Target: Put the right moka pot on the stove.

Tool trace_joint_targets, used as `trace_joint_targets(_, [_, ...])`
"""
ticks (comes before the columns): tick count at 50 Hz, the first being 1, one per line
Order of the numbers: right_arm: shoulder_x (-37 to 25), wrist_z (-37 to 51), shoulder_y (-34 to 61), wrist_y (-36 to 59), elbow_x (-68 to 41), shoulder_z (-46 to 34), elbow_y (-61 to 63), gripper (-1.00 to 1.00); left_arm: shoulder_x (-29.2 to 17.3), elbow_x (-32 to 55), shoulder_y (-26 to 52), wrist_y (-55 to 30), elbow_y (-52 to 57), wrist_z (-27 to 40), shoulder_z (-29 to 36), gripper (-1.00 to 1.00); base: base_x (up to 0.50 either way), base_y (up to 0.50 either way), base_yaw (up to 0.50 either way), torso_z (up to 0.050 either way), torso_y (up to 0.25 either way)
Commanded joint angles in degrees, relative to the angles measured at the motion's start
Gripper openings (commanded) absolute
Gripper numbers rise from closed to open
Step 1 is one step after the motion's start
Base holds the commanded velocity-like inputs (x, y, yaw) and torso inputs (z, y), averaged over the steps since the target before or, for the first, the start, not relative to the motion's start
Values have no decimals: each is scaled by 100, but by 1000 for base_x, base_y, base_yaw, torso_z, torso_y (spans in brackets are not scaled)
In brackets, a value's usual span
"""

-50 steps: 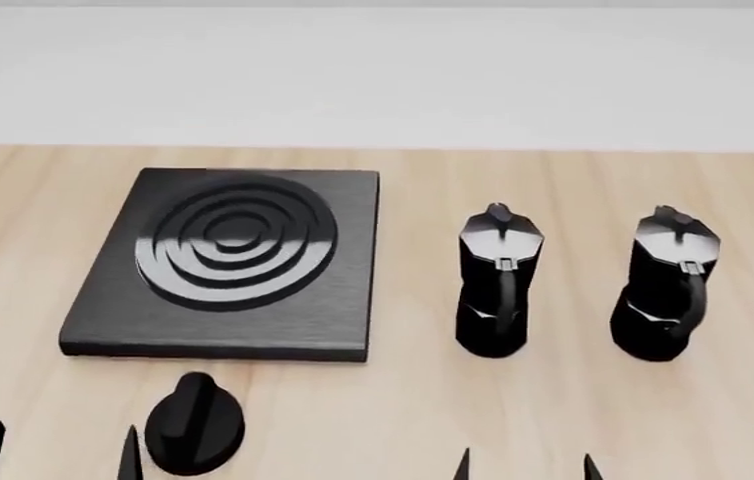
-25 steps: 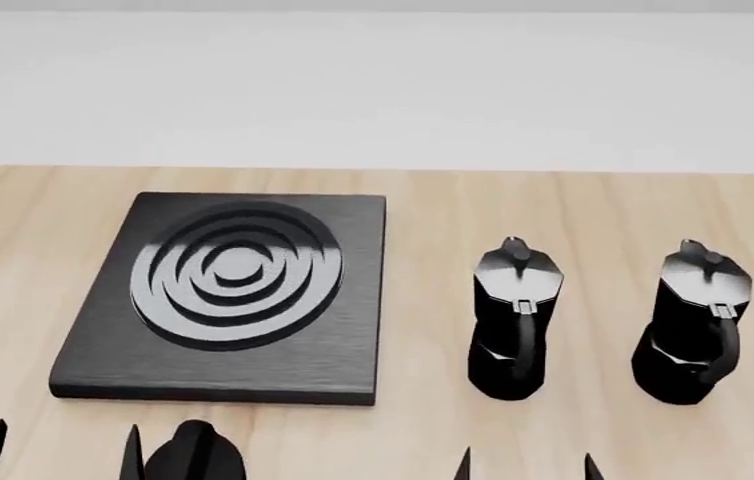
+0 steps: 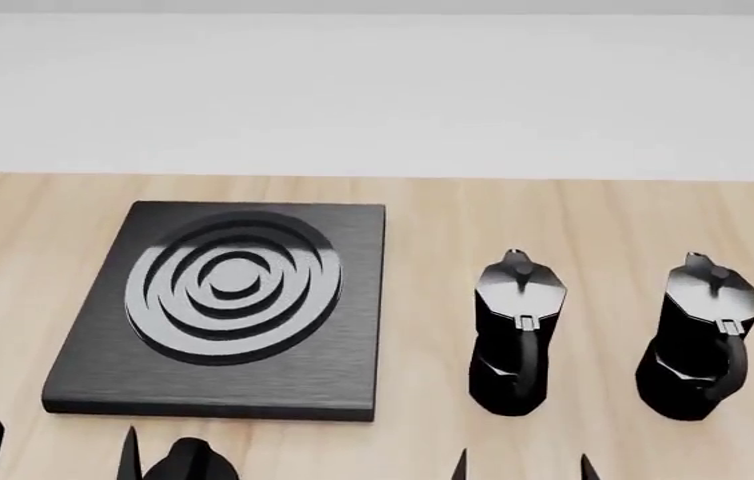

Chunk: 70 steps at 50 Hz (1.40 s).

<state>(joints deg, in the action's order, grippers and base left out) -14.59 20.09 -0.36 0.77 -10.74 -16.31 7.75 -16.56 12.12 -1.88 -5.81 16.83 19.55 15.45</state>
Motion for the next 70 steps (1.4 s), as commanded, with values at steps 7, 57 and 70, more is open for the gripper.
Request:
trace_joint_targets(7, [-78,175,-75,260,-124,82,389,100,-152,102,-91,-364,477,122,-35,100,119,0,0,0,0])
trace_joint_targets(57, [-661,766,-275,2359,-503,237,3095,100,-1076,650,-98,-2627,3727,950,-299,100,0,0,0,0,0])
trace_joint_targets(70, [-677,786,-271,2351,-517,224,3092,100,-1105,674,-90,-2612,3722,985,-280,100,0,0,0,0,0])
